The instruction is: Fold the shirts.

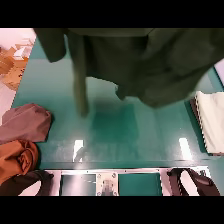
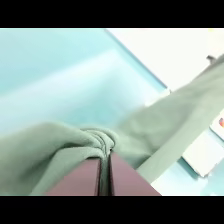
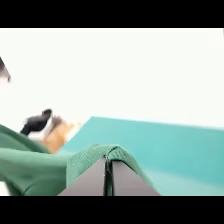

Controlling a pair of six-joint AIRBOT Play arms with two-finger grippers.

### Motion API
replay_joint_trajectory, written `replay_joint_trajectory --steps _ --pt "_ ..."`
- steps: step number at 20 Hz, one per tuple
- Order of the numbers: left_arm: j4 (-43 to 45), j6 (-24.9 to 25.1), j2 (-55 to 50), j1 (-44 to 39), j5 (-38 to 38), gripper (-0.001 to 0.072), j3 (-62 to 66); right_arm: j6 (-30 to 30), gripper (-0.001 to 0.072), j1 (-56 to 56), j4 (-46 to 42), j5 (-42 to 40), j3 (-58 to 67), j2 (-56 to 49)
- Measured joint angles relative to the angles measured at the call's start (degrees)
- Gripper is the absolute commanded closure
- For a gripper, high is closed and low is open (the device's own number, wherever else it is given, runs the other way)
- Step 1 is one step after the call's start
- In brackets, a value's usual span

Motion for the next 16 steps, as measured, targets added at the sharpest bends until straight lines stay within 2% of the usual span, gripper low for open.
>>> replay_joint_trajectory --steps 4,8,12,15,16 --pt "4.8 0.5 2.1 0.0 0.5 0.0685 0.8 2.1 0.0687 -0.5 0.0 0.0 2.5 0.7" --pt "7.9 2.6 -1.4 0.0 1.4 0.0684 -4.3 1.8 0.0687 -0.6 -0.2 -0.3 -5.9 -1.5" --pt "7.6 7.2 -11.8 0.0 3.1 0.0684 -13.2 -3.0 0.0686 -0.3 -0.3 -4.8 -22.0 -8.6" --pt "4.2 10.9 -24.3 0.0 6.9 0.0683 -18.4 -7.5 0.0686 1.4 -0.2 -10.0 -31.9 -18.2" --pt "2.2 11.7 -28.4 0.0 8.3 0.0572 -19.3 -9.0 0.0686 2.6 -0.2 -11.6 -34.1 -22.4"
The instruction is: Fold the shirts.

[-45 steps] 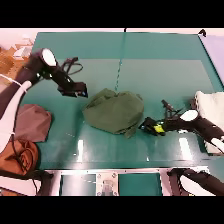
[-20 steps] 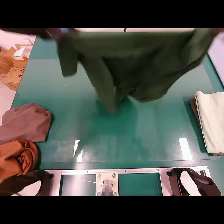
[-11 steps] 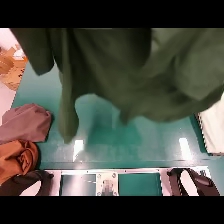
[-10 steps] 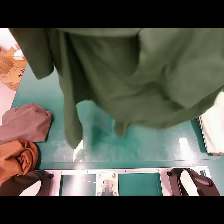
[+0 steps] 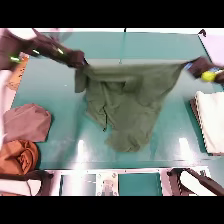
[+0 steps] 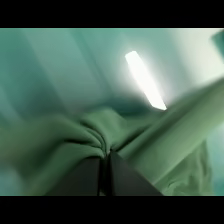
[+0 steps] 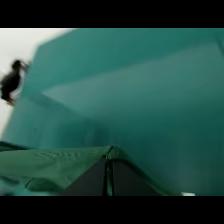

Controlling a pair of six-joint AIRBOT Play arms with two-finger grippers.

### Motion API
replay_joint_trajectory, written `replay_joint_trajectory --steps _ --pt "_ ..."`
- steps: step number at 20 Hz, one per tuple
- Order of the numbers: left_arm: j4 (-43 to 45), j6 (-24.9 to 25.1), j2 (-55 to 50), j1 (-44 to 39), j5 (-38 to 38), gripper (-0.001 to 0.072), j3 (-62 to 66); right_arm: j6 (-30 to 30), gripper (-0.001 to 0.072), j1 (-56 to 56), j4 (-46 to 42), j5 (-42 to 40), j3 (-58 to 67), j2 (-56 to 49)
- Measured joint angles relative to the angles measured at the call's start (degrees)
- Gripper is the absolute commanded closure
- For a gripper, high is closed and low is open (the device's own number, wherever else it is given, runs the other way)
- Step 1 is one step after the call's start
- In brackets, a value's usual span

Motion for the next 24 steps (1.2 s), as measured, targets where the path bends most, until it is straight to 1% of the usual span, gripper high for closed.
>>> replay_joint_trajectory --steps 1,2,5,7,8,11,13,14,17,19,22,23,24 --pt "-2.6 0.9 -4.2 0.0 1.5 0.0233 -0.7 -1.1 0.0686 1.2 0.1 -1.1 -1.4 -3.9" --pt "-5.1 1.7 -7.6 0.0 2.7 0.0149 -1.2 -2.1 0.0687 2.4 0.2 -2.1 -2.5 -7.9" --pt "-10.5 3.0 -13.9 1.0 5.5 0.0155 -1.4 -4.5 0.0686 4.5 0.4 -4.1 -3.4 -16.6" --pt "-12.2 3.2 -15.4 3.3 5.0 0.0155 0.5 -5.3 0.0687 4.2 0.4 -4.8 -2.8 -19.6" --pt "-12.3 2.9 -15.9 4.8 3.6 0.0155 1.7 -5.6 0.0687 3.5 0.3 -5.0 -2.4 -20.5" --pt "-11.7 -0.3 -16.7 9.7 -0.6 0.0156 3.8 -6.1 0.0687 0.8 0.2 -5.3 -1.4 -22.0" --pt "-10.7 -2.6 -17.1 11.5 -1.2 0.0156 2.5 -6.2 0.0687 -0.6 0.0 -5.3 -1.1 -22.5" --pt "-10.7 -3.2 -17.1 11.9 -0.5 0.0156 1.0 -6.3 0.0686 -1.0 -0.1 -5.3 -1.0 -22.6" --pt "-10.3 -4.8 -17.4 11.6 6.9 0.0156 -4.5 -6.4 0.0687 -1.7 -0.2 -5.3 -0.9 -22.8" --pt "-11.2 -5.1 -18.0 10.6 12.0 0.0156 -7.4 -6.4 0.0687 -1.9 -0.2 -5.3 -0.8 -22.9" --pt "-12.5 -4.5 -19.7 8.5 15.8 0.0157 -9.5 -6.4 0.0687 -1.9 -0.3 -5.3 -0.8 -22.9" --pt "-13.4 -3.7 -20.3 7.6 16.7 0.0182 -10.0 -6.4 0.0686 -1.9 -0.3 -5.3 -0.8 -22.9" --pt "-14.6 -2.7 -20.6 6.7 18.1 0.0285 -10.2 -6.4 0.0686 -1.9 -0.3 -5.3 -0.8 -22.9"
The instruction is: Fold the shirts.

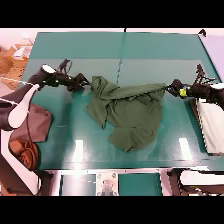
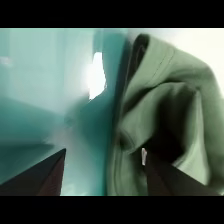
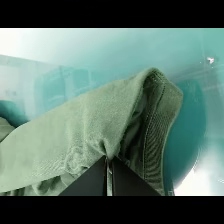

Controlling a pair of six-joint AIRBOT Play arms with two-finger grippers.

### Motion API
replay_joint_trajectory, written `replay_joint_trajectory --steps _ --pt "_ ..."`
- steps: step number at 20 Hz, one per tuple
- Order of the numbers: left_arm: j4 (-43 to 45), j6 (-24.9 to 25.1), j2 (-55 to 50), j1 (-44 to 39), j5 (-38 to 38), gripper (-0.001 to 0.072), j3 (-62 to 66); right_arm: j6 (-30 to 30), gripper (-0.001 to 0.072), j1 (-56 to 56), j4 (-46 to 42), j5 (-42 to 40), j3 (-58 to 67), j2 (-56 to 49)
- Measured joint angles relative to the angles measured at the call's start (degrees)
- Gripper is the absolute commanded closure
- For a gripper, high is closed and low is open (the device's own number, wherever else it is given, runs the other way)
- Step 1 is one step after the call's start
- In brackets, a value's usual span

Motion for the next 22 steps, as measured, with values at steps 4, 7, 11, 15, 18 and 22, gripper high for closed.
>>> replay_joint_trajectory --steps 4,7,11,15,18,22 --pt "-2.9 2.6 -0.8 -1.8 4.1 0.0307 -0.4 0.0 0.0686 0.3 0.0 0.0 0.0 0.0" --pt "-4.4 3.7 -1.2 -2.5 6.6 0.0652 -0.6 0.0 0.0686 0.3 0.0 0.0 0.0 0.0" --pt "-9.2 7.3 -1.9 -2.6 9.6 0.0686 -0.6 0.0 0.0686 0.4 0.0 0.0 0.0 0.0" --pt "-13.6 10.8 -1.0 -0.8 6.2 0.0687 2.6 0.1 0.0687 -0.1 0.1 2.7 2.3 0.1" --pt "-11.2 10.9 4.0 2.5 -1.3 0.0687 8.3 1.6 0.0687 -1.9 0.1 7.1 8.2 2.0" --pt "-3.2 8.8 16.1 7.0 -9.3 0.0687 18.1 5.0 0.0687 -5.4 0.1 12.1 19.2 9.5"
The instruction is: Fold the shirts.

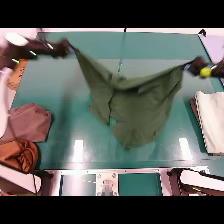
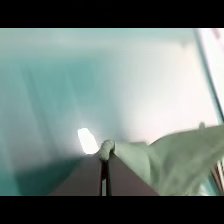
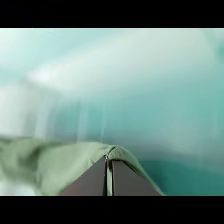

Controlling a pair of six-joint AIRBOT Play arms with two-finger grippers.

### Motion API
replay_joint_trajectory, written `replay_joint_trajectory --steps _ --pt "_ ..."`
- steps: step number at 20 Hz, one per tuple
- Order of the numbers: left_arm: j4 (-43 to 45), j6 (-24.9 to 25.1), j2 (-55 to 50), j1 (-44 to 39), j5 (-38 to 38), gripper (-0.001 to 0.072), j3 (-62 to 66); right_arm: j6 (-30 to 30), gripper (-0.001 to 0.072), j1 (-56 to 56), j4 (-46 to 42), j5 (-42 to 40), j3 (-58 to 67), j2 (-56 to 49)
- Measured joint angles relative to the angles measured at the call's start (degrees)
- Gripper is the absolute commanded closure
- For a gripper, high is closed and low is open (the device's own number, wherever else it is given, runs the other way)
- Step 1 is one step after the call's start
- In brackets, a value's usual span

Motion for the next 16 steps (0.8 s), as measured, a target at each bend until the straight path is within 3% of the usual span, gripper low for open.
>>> replay_joint_trajectory --steps 4,10,16 --pt "7.6 -0.9 15.7 1.7 -1.8 0.0687 8.4 5.3 0.0687 -4.7 0.2 1.7 11.4 11.5" --pt "22.6 -1.3 39.6 2.3 4.1 0.0686 11.6 13.1 0.0687 -13.0 0.3 0.6 20.5 28.4" --pt "34.8 -1.8 48.9 2.4 5.0 0.0685 11.4 16.4 0.0687 -15.3 0.1 -3.3 22.6 34.8"
